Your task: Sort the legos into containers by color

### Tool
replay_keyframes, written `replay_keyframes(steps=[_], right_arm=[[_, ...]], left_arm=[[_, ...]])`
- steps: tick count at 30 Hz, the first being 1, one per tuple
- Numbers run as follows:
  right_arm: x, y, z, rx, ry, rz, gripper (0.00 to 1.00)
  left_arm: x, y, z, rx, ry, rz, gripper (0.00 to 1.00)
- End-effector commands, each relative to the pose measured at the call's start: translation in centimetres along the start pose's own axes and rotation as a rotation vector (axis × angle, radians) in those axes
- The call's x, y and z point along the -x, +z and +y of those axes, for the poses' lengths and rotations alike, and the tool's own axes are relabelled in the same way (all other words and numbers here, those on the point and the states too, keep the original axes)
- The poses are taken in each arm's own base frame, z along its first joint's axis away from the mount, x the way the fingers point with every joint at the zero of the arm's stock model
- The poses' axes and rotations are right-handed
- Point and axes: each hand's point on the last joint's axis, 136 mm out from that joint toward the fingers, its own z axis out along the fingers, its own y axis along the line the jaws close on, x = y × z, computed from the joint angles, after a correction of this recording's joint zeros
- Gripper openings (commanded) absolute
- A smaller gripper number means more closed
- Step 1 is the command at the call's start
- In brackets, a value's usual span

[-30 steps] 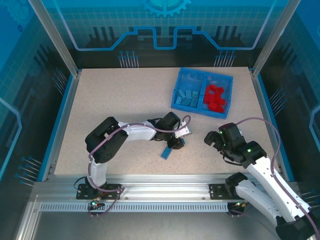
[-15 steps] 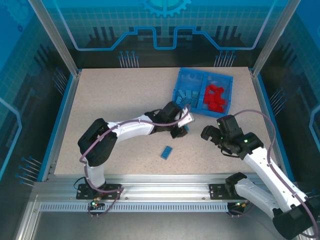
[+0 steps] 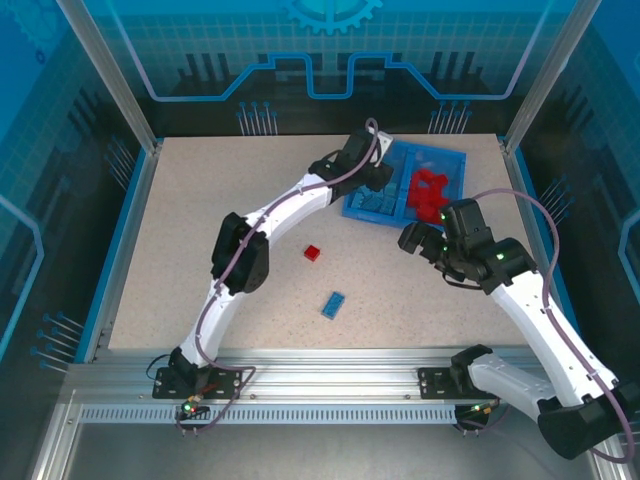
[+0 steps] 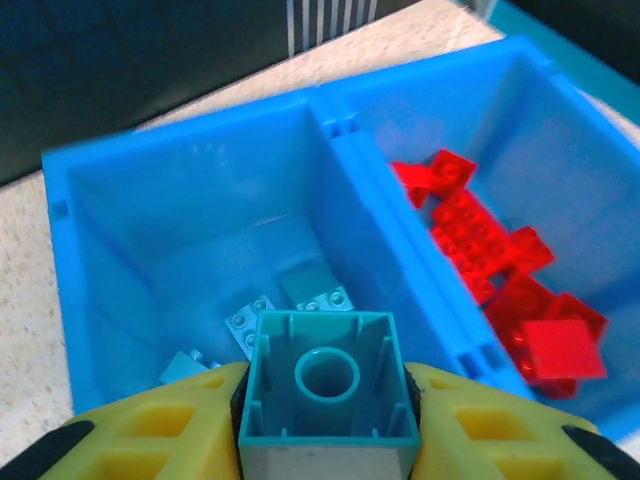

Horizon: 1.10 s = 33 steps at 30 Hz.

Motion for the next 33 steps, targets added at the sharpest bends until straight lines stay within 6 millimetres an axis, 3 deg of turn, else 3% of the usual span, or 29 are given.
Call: replay_keyframes(steps=[1, 3, 9, 12, 16, 20, 25, 29, 33], right_arm=[[-0.7, -0.3, -0.3, 0.000, 0.018, 0.039, 1.00], [-1.0, -0.2, -0.2, 0.010, 0.024, 0.048, 1.00], [-1.4, 0.6, -0.8, -0.009, 0.021, 0.053, 1.00], [-1.5, 1.2, -0.8, -0.015, 0.017, 0.062, 1.00], [-1.4, 2.1, -0.8, -0.022, 0.006, 0.071, 1.00], [-0.9, 2.7, -0.6, -0.033, -0.009, 0.082, 1.00], [0.1, 3.5, -0.3, -0.032, -0.023, 0.103, 1.00], [0.8, 4.8, -0.4, -0.046, -0.043, 0.155, 1.00], [0.5, 5.5, -0.9, -0.082, -0.068, 0.215, 1.00]], left_arm=[[0.6, -0.1, 0.2, 0.031, -0.120, -0.011, 0.53], [0.7, -0.4, -0.3, 0.009, -0.115, -0.005, 0.59], [1.3, -3.7, -0.4, 0.007, -0.102, 0.032, 0.61], [0.7, -7.5, -0.9, -0.024, -0.138, 0.099, 0.60], [-1.5, -13.6, -2.1, -0.100, -0.173, 0.192, 0.60], [-5.7, -20.3, -3.3, -0.174, -0.149, 0.279, 0.61], [-14.2, -25.3, -5.0, -0.227, -0.091, 0.445, 0.62], [-20.0, -26.3, -5.1, -0.223, -0.093, 0.579, 0.65], [-23.4, -25.7, -5.5, -0.253, -0.075, 0.704, 0.85]])
